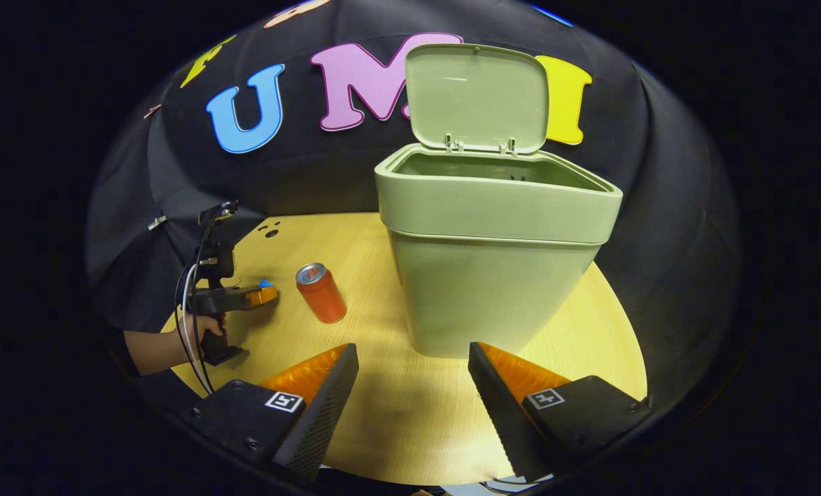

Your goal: Press the lid of the desktop garbage bin to open it, pick up the crumpled paper on the desktop and throw it into the bin, then pick up the pop can on the desktop and drop it into the bin, and finally close the garbage bin lid.

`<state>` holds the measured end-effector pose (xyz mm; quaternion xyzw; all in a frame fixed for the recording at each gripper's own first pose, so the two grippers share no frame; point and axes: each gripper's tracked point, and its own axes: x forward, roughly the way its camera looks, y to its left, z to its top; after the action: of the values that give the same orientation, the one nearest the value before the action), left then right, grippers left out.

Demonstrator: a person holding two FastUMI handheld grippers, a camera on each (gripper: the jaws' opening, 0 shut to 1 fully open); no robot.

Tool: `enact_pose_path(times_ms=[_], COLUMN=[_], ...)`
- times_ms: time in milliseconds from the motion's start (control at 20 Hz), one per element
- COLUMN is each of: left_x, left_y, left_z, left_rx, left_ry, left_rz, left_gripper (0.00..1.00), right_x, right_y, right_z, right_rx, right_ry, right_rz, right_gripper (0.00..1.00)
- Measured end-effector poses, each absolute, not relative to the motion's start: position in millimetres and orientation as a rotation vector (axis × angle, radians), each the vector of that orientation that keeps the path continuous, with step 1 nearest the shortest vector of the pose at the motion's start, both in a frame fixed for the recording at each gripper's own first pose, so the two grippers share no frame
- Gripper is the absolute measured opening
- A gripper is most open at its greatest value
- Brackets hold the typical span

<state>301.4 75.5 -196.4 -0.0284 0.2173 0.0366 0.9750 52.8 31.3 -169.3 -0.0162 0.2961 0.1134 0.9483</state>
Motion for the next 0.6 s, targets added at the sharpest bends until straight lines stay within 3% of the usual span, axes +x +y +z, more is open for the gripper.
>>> enact_pose_path(times_ms=[600], left_x=[231], left_y=[14], left_z=[-42], left_rx=[-0.016], left_ry=[0.211], left_rz=[-0.096], left_gripper=[0.33], right_x=[53], right_y=[26], right_z=[-142], right_rx=[0.010], right_ry=[0.505], right_rz=[0.245], right_gripper=[1.00])
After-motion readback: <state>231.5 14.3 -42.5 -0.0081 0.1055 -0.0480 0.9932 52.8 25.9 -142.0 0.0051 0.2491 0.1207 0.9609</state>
